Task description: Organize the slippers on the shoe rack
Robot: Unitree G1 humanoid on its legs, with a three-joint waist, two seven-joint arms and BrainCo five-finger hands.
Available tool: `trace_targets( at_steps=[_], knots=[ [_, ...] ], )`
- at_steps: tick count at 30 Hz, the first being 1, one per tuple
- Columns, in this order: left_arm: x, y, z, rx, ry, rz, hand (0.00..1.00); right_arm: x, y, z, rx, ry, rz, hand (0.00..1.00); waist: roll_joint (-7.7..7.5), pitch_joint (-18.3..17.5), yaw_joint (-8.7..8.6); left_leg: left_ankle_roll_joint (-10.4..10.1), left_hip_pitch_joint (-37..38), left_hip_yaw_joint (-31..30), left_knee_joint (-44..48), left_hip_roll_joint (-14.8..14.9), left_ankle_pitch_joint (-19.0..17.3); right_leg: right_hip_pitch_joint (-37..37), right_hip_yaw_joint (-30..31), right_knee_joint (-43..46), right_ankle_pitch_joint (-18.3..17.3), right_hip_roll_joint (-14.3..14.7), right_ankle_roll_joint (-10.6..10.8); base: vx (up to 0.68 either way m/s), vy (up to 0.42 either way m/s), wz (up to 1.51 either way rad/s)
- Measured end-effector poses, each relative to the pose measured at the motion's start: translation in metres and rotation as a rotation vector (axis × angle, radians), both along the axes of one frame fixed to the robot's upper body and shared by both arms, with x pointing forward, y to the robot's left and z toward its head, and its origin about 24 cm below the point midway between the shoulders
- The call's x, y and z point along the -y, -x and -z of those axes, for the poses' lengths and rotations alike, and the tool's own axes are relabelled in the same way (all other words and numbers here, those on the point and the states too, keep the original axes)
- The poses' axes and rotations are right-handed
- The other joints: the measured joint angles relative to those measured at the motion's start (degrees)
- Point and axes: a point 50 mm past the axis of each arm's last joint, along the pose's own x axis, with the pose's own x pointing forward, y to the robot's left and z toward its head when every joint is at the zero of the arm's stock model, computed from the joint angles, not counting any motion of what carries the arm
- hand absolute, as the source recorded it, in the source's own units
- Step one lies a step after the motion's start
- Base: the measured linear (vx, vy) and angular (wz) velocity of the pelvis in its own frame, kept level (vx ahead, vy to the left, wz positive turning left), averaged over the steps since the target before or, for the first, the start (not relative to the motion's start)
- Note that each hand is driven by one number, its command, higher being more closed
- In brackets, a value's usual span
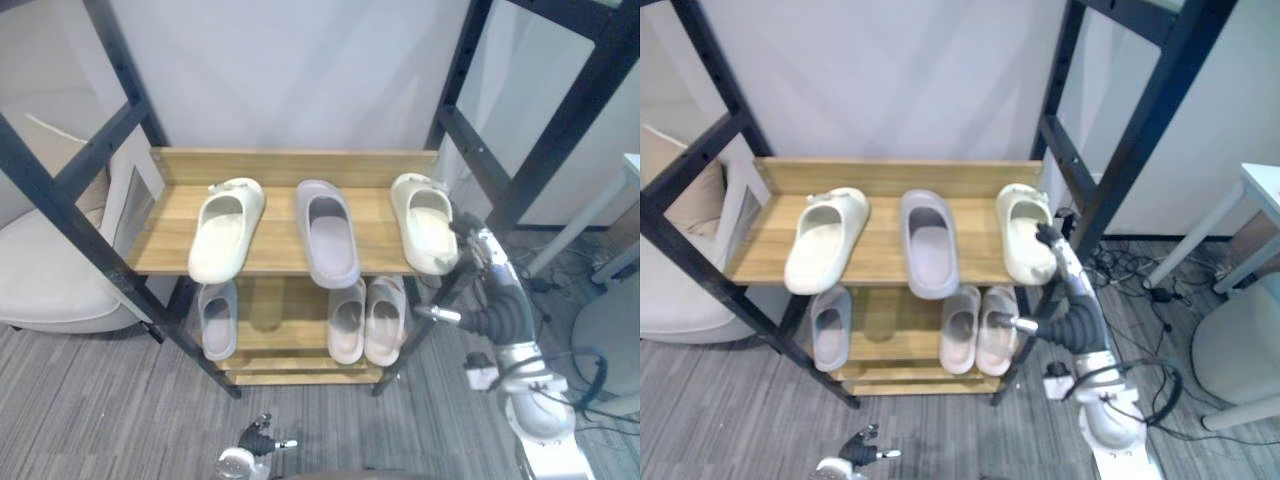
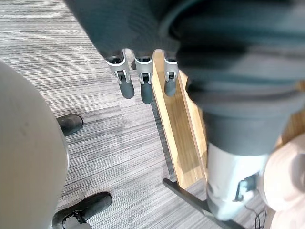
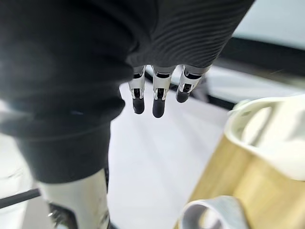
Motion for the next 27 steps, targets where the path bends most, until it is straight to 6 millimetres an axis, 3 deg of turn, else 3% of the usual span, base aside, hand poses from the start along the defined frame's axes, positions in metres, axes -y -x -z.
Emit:
trace_targets(
  at_steps=[9,16,27],
  knots=[
    [-0.004,-0.001,-0.001,0.001,-0.008,-0.007,0.0,0.008,-0.055,0.014,-0.118,0.024,0.012,0.0,-0.48,0.13,0.61,-0.02,-0.28,-1.23,-0.45,-0.02,0.23,1.71,-1.52,-2.93,1.16,0.17,-0.04,0.01,0.0,0.08],
    [-0.01,-0.006,-0.003,0.015,-0.024,-0.008,0.0,0.003,-0.098,0.01,-0.166,0.033,0.024,0.0,-1.12,1.94,1.77,-0.02,-0.38,-1.33,-2.02,-0.08,1.25,1.26,-1.61,-3.68,1.74,0.25,-0.26,0.0,-0.001,0.01],
    [-0.012,-0.01,-0.005,0.033,-0.02,-0.037,0.0,-0.007,-0.124,-0.001,-0.177,0.064,0.011,0.0,-1.21,2.83,3.14,0.0,-1.03,-1.69,-2.09,-0.15,1.26,1.41,-1.94,-5.07,2.5,0.25,-0.4,0.0,-0.001,0.01]
  ],
)
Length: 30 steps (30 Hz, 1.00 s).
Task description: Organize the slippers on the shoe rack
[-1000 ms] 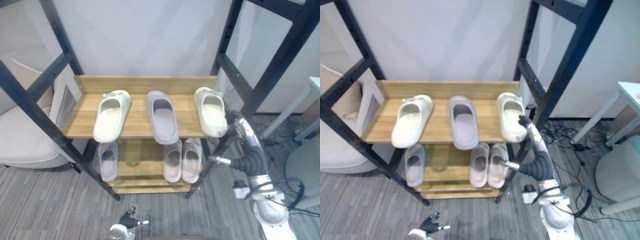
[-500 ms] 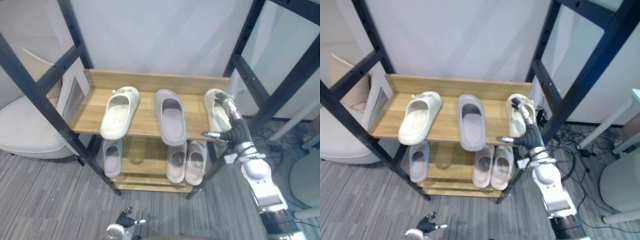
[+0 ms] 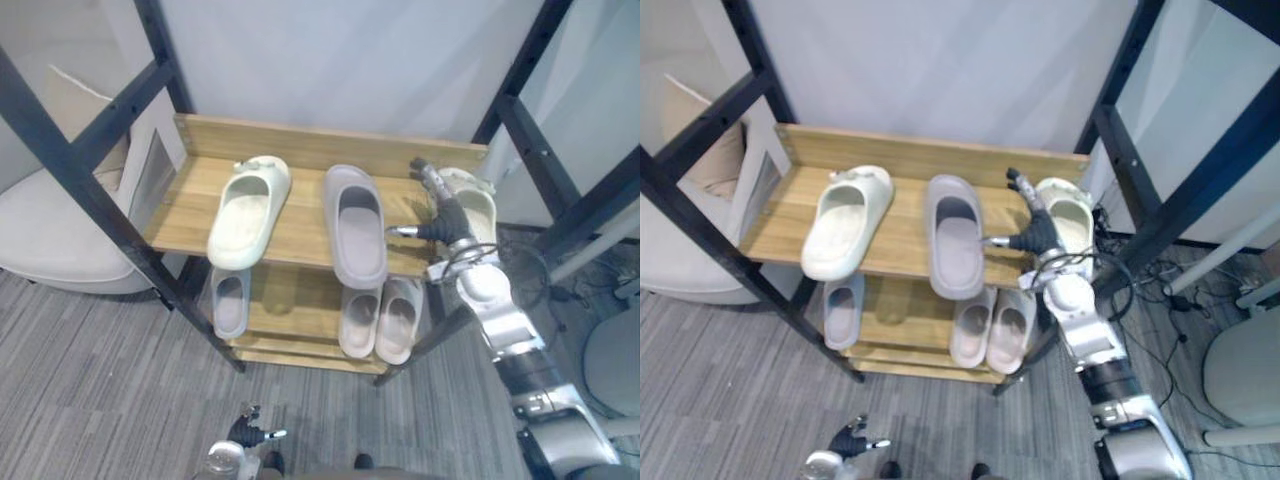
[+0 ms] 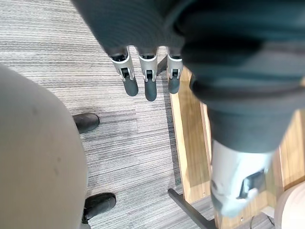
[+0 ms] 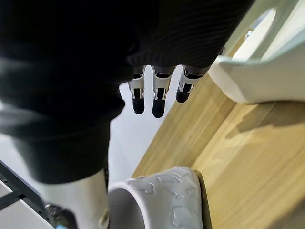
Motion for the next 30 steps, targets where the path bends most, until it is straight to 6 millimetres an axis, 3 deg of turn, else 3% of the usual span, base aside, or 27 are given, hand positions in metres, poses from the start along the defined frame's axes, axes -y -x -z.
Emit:
trace_targets(
  at_steps=[16,17,30],
  knots=[
    [-0.001,-0.007,-0.003,0.032,0.0,-0.006,0.0,-0.014,-0.031,-0.003,-0.078,0.066,-0.018,0.0,-0.48,2.09,0.96,0.19,0.88,-0.9,-3.78,-0.16,2.84,0.21,-0.88,-1.21,1.15,0.02,-0.07,-0.03,-0.005,0.03],
    [-0.001,-0.008,-0.004,0.035,0.001,-0.006,0.0,-0.014,-0.032,-0.004,-0.079,0.067,-0.018,1.0,-0.48,2.21,1.07,0.19,0.87,-0.91,-3.78,-0.17,2.84,0.21,-0.89,-1.22,1.15,0.02,-0.07,0.0,0.0,0.0],
    [-0.002,-0.01,-0.005,0.047,0.008,-0.019,0.0,-0.016,-0.044,-0.021,-0.057,0.061,-0.02,1.0,-0.39,2.98,1.8,0.19,0.93,-1.11,-3.8,-0.14,2.84,0.37,-1.06,-1.29,1.14,0.03,-0.08,0.0,-0.001,0.0]
  ],
)
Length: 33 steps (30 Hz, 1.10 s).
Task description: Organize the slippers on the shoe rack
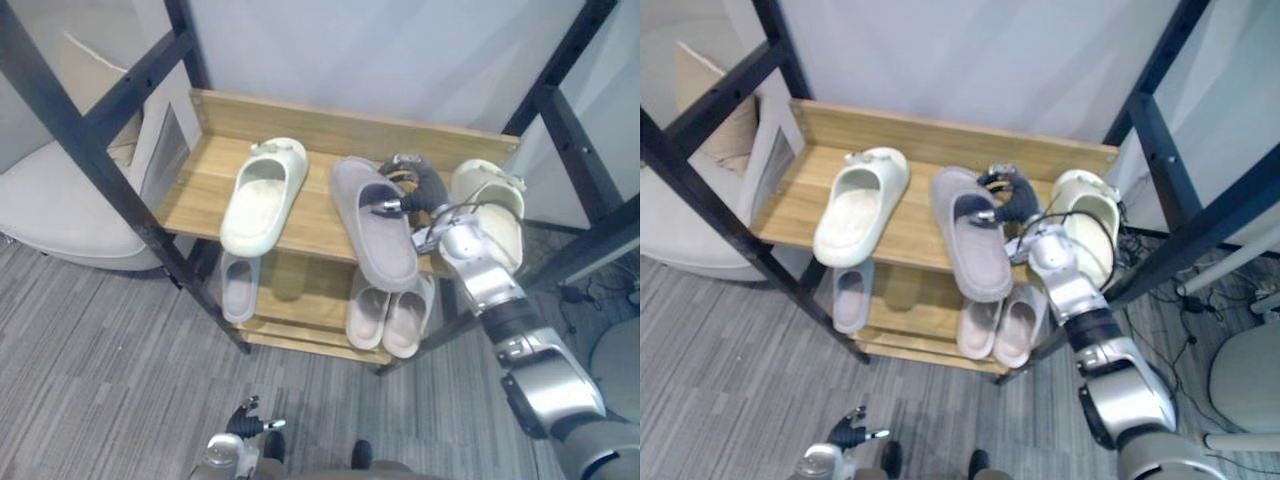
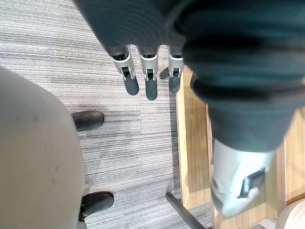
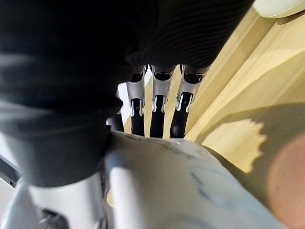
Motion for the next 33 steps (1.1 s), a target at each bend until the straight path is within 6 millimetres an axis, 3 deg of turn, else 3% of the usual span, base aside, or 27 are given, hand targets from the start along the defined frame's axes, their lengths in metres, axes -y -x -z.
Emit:
trace_targets(
  at_steps=[10,19,30,33],
  knots=[
    [0.0,0.0,0.0,-0.002,-0.001,0.001,0.0,-0.002,0.007,0.002,0.0,-0.022,-0.036,1.0,-0.09,-0.04,0.07,-0.01,0.79,0.52,0.0,0.17,-0.01,0.2,0.53,0.56,-0.06,0.09,0.02,-0.02,-0.002,-0.02],
    [0.0,0.001,0.0,-0.005,-0.003,0.003,0.0,-0.016,0.042,0.017,0.014,-0.136,-0.131,1.0,-0.22,-0.19,-0.08,-0.02,1.49,0.56,0.18,0.22,0.0,0.27,0.68,1.99,-0.65,0.02,0.38,0.0,0.0,0.0],
    [-0.004,0.005,0.002,-0.019,-0.014,-0.013,0.0,-0.042,0.089,-0.002,0.171,-0.293,-0.297,1.0,-0.32,-0.89,-0.71,-0.01,1.83,-0.34,1.16,0.07,-0.01,1.31,0.0,2.52,-0.89,-0.31,0.48,-0.03,-0.009,0.04],
    [-0.004,0.008,0.003,-0.032,-0.016,-0.014,0.0,-0.044,0.103,0.002,0.169,-0.296,-0.336,1.0,-0.26,-1.83,-0.84,0.01,1.87,-0.44,1.27,0.04,0.01,1.12,-0.01,3.24,-1.24,-0.41,0.5,-0.03,-0.008,0.01]
  ],
)
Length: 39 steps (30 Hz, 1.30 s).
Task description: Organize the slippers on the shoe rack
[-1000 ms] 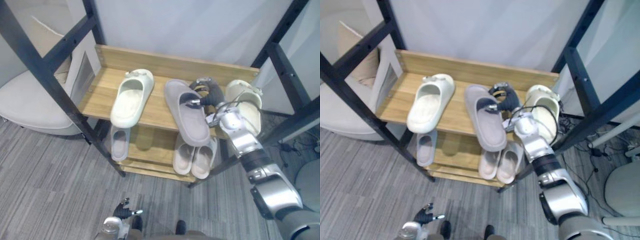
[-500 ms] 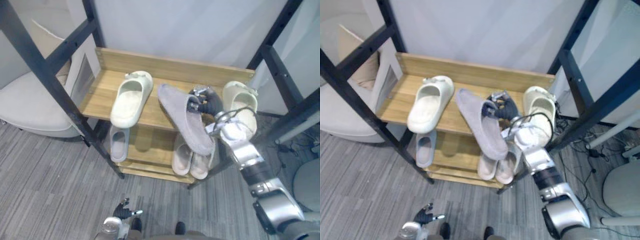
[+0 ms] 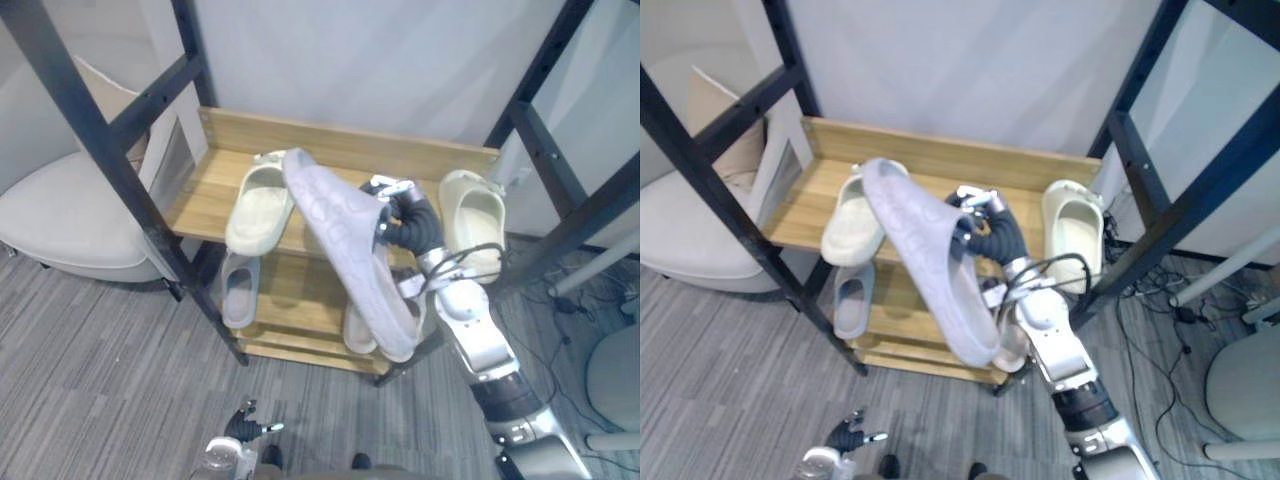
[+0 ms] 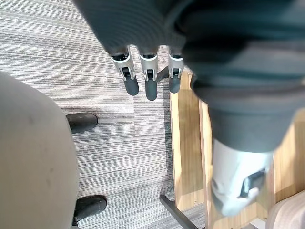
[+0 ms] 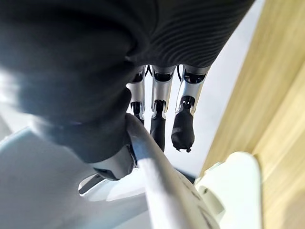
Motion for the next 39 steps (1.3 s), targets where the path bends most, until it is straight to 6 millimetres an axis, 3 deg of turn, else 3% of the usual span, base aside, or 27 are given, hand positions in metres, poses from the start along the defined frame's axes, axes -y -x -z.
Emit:
trace_targets(
  at_steps=[8,10,12,17,19,26,30,39],
  knots=[
    [0.001,0.006,0.003,-0.03,-0.003,0.01,0.0,-0.028,0.037,0.055,-0.208,0.065,-0.181,1.0,0.66,-1.23,-0.61,-0.04,0.53,-0.21,0.3,-0.04,0.02,-0.16,-0.03,1.99,-1.12,-0.21,-0.04,-0.02,-0.008,0.01],
    [0.003,0.003,0.002,-0.024,-0.006,0.025,0.0,-0.034,0.044,0.066,-0.241,0.101,-0.199,1.0,0.8,-0.76,-0.61,0.04,-0.64,-0.16,2.14,-0.64,-0.41,-3.14,0.31,7.7,-3.65,-1.18,-0.06,-0.06,-0.005,0.04],
    [0.004,-0.008,-0.001,0.002,-0.015,0.053,0.0,-0.04,0.047,0.067,-0.247,0.099,-0.223,1.0,0.61,1.55,-0.52,0.02,-4.91,-0.2,9.35,-1.54,-3.15,-6.98,0.71,14.63,-6.31,-2.68,-0.18,-0.11,-0.013,0.11],
    [0.009,-0.053,-0.017,0.124,-0.036,0.088,0.0,-0.054,0.038,0.069,-0.221,0.16,-0.231,1.0,1.84,8.96,-0.66,-0.44,-20.97,-0.88,31.31,-1.63,-11.36,-19.96,1.24,31.19,-12.58,-3.89,-0.66,-0.26,-0.043,0.13],
    [0.012,-0.07,-0.025,0.174,-0.03,0.087,0.0,-0.053,0.034,0.069,-0.213,0.191,-0.209,1.0,2.41,11.07,-0.68,-0.84,-27.09,-2.0,37.0,-1.56,-13.03,-24.83,0.57,35.94,-14.48,-4.22,-1.04,-0.24,-0.022,0.29],
    [0.013,-0.12,-0.06,0.386,-0.008,-0.003,0.0,-0.052,0.018,0.045,-0.099,0.182,-0.132,1.0,2.41,15.82,-0.6,-1.01,-45.15,-2.95,58.12,-1.32,-19.01,-41.53,1.4,56.1,-20.79,-5.66,-1.73,-0.13,-0.008,0.11],
    [0.009,-0.15,-0.092,0.563,0.034,-0.13,0.0,-0.036,-0.003,0.011,0.018,0.129,0.003,1.0,2.44,17.66,-0.13,-1.0,-57.71,-3.68,70.31,-1.53,-22.49,-53.31,2.11,68.11,-25.13,-6.47,-1.82,-0.11,0.019,0.12],
    [0.009,-0.179,-0.134,0.769,0.144,-0.288,0.0,-0.025,-0.036,-0.043,0.186,0.077,0.177,1.0,2.35,18.63,2.3,-1.37,-71.63,-5.0,82.93,-1.36,-26.3,-66.39,2.71,80.76,-29.75,-6.8,-2.44,-0.06,-0.01,0.04]
  ],
)
